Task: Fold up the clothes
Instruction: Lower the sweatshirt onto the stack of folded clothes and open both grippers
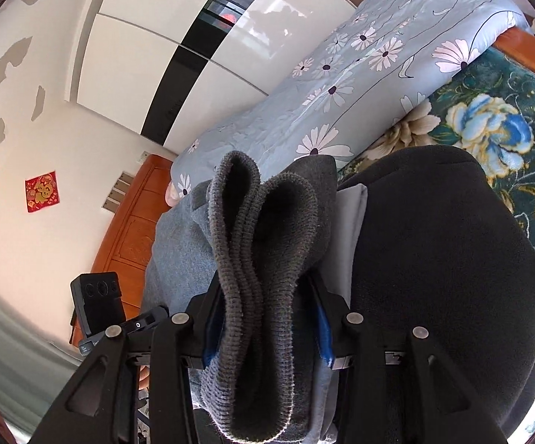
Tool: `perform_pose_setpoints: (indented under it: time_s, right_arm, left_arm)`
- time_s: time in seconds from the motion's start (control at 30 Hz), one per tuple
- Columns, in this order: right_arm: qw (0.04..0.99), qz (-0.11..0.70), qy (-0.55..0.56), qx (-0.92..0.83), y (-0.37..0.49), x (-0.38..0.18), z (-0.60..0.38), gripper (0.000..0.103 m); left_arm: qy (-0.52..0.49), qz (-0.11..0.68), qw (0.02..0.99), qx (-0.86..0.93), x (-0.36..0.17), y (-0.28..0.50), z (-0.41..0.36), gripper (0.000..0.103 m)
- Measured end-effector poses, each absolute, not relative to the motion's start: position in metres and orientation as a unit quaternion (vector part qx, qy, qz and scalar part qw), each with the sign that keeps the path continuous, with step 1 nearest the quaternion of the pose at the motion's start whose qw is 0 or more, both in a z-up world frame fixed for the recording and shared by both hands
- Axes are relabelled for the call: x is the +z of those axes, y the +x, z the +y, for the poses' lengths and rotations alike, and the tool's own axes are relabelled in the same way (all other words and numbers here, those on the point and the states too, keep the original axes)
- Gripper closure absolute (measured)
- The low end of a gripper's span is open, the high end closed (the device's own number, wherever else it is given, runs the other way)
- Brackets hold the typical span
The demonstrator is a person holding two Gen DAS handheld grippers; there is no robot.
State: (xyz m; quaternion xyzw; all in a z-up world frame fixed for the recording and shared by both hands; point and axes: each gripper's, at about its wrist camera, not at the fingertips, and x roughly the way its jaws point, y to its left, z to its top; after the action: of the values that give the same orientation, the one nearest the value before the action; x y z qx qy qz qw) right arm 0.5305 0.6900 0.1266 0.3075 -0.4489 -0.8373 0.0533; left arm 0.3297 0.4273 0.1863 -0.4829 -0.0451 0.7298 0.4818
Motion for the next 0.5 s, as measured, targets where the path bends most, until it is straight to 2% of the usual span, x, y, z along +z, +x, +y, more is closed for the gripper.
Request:
perform_pose_setpoints:
  time_s: [0.07, 0.37, 0.5]
  right_arm:
    - [0.047, -0.443, 0.311, -0.84, 0.531, 0.133, 0.688, 0.059]
    - [-0.036, -0.302, 0.349, -0.886, 0.537, 0.183, 0.669, 0.059]
    - [-0.095, -0.242, 0.327, -0.909, 0.543, 0.216, 0.662, 0.059]
  left_arm:
    - [-0.472, -0.035, 0.48, 0.739, 0.194, 0.33, 0.426, 0.047]
    - [-0.427, 0.011, 0.468, 0.774, 0.215, 0.334, 0.422, 0.046]
    - [-0.413, 0.034, 0.468, 0.781, 0.218, 0.34, 0.431, 0.044]
